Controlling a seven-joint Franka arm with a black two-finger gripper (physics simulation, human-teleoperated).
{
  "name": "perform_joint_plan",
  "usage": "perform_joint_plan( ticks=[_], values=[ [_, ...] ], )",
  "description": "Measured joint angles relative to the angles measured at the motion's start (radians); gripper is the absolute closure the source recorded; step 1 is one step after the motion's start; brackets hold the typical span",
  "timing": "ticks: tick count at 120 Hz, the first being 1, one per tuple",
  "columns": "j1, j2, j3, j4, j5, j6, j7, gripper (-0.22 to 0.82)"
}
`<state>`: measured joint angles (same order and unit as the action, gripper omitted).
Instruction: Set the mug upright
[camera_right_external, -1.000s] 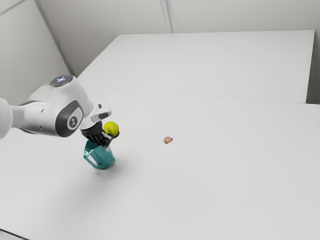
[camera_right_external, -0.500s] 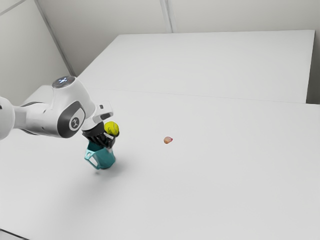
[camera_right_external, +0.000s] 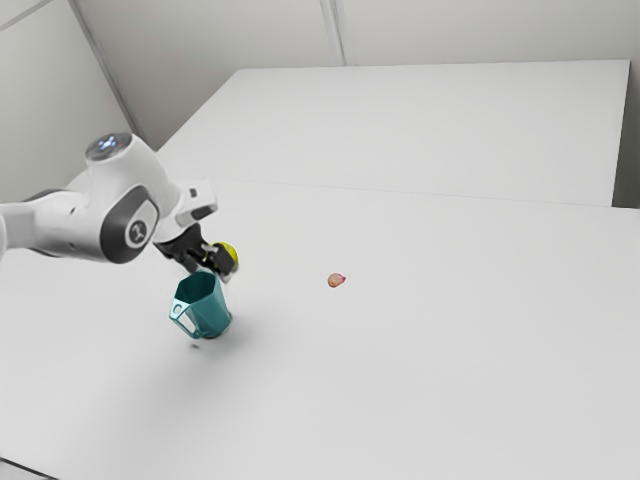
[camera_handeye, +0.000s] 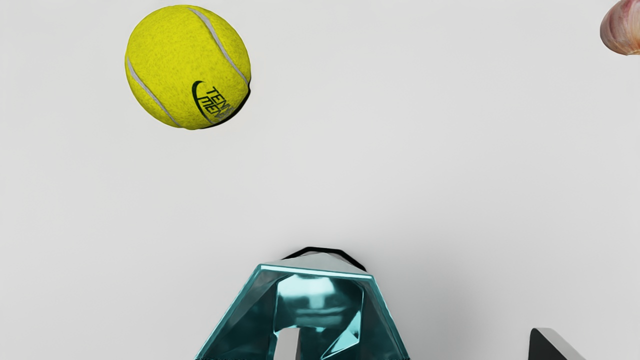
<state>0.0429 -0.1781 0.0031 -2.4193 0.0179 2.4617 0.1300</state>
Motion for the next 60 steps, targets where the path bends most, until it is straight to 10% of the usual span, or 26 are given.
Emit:
perform_joint_plan(
  ticks=[60],
  values=[
    [0.003,0.091,-0.003,0.432,-0.015,-0.446,0.006,0.03]
  ],
)
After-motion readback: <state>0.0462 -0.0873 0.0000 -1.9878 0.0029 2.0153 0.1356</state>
